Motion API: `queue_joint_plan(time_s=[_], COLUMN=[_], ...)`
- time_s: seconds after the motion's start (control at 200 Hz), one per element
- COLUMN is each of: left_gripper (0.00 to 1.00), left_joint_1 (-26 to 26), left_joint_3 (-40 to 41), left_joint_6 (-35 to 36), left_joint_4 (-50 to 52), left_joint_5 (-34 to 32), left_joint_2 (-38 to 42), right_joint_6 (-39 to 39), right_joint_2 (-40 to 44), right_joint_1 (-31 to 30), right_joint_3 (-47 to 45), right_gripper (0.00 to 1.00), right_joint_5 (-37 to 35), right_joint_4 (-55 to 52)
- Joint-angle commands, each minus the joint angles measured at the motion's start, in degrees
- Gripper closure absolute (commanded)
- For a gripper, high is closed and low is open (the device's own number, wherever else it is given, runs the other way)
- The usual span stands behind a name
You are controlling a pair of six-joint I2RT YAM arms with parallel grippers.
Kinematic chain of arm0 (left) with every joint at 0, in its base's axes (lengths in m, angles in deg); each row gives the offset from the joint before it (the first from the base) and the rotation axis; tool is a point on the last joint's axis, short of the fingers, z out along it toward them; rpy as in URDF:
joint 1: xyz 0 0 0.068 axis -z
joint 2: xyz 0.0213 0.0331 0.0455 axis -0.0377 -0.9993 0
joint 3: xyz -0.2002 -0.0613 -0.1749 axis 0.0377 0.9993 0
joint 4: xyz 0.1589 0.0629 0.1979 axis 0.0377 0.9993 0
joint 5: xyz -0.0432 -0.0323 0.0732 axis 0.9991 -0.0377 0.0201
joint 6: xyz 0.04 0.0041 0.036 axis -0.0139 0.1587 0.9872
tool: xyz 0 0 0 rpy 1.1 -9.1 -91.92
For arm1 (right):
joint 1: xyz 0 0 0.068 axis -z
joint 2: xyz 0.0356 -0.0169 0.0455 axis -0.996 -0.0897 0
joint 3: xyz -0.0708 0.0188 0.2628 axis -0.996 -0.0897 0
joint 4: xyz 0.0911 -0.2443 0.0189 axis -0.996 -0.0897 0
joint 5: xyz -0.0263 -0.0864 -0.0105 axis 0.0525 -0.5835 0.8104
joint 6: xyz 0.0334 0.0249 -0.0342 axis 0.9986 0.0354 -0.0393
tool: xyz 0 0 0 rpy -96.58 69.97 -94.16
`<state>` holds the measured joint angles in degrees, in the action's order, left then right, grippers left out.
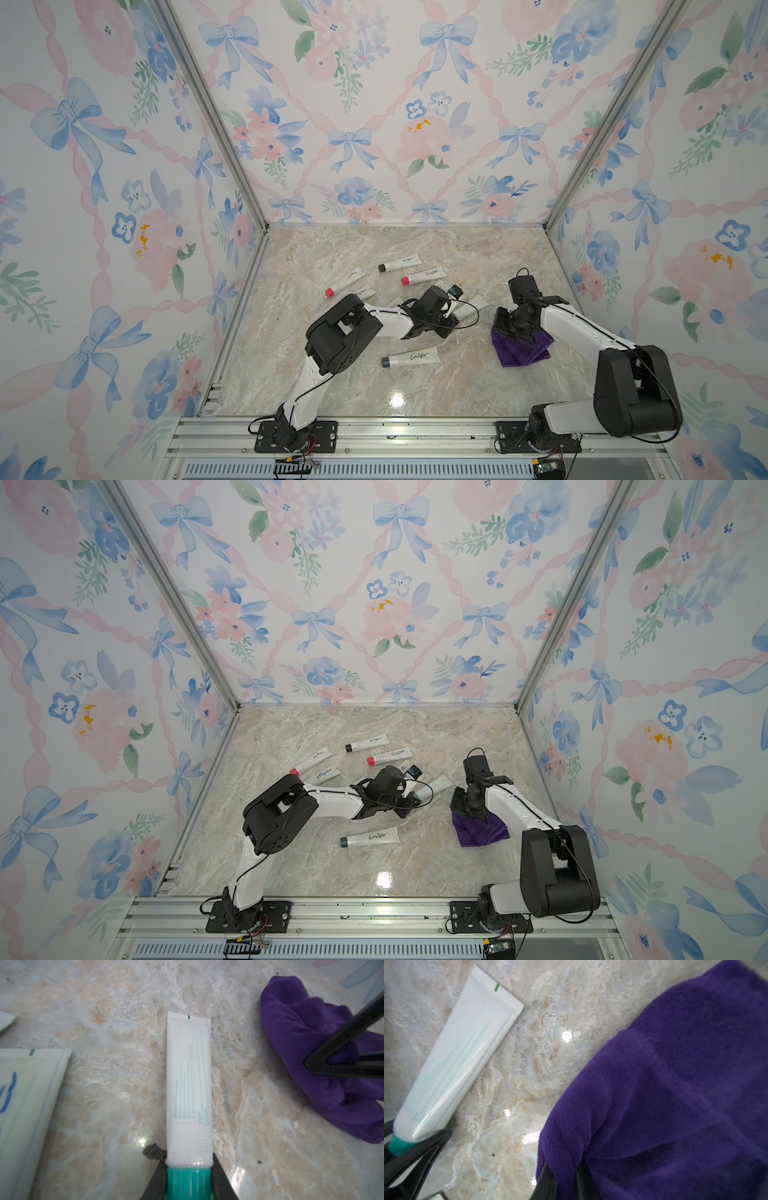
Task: Wipe the surface of the toothpaste tube
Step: Move the toothpaste to the center of the board.
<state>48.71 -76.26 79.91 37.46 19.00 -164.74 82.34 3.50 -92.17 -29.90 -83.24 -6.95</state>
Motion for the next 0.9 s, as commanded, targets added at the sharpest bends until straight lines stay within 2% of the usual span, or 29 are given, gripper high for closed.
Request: queue_joint_plan(time_s=[0.0, 0.325, 0.39, 0.435, 0.535, 0.635, 0.895], left_gripper=[0.88, 0.85, 0.82, 0.75, 0.55, 0.43, 0.34], left_joint_1=[0.39, 2.01, 2.0, 1.97, 2.03, 1.9, 0.21], left_joint_3=[-4.27, -18.14, -19.56, -19.57, -17.44, -13.61, 0.11], left_joint_6=[-1.62, -2.8, -3.14, -3.25, -3.21, -2.6, -1.58], left_joint_4=[1.82, 3.24, 3.75, 3.84, 3.84, 3.84, 4.35], left_joint_5=[2.6, 3.96, 4.06, 4.02, 2.59, 0.83, -6.79], left_joint_2=[-4.51, -14.23, -15.1, -15.01, -12.1, -7.09, 9.32], right_joint_6=[1.03, 1.58, 1.52, 1.4, 1.13, 1.11, 0.57], right_joint_2=[1.49, 1.59, 1.69, 1.77, 1.76, 1.75, 2.17], right_joint_1=[-1.55, -3.67, -3.82, -3.85, -3.94, -4.15, -4.99], right_joint_3=[-0.82, -0.34, -0.24, -0.31, -0.45, -0.62, -0.6], right_gripper=[0.85, 0.85, 0.85, 0.85, 0.84, 0.84, 0.84], right_joint_5=[-0.21, -0.01, -0.09, -0.23, -0.37, -0.36, -0.37], right_joint_4=[1.13, 2.14, 2.05, 1.97, 1.97, 2.05, 1.56])
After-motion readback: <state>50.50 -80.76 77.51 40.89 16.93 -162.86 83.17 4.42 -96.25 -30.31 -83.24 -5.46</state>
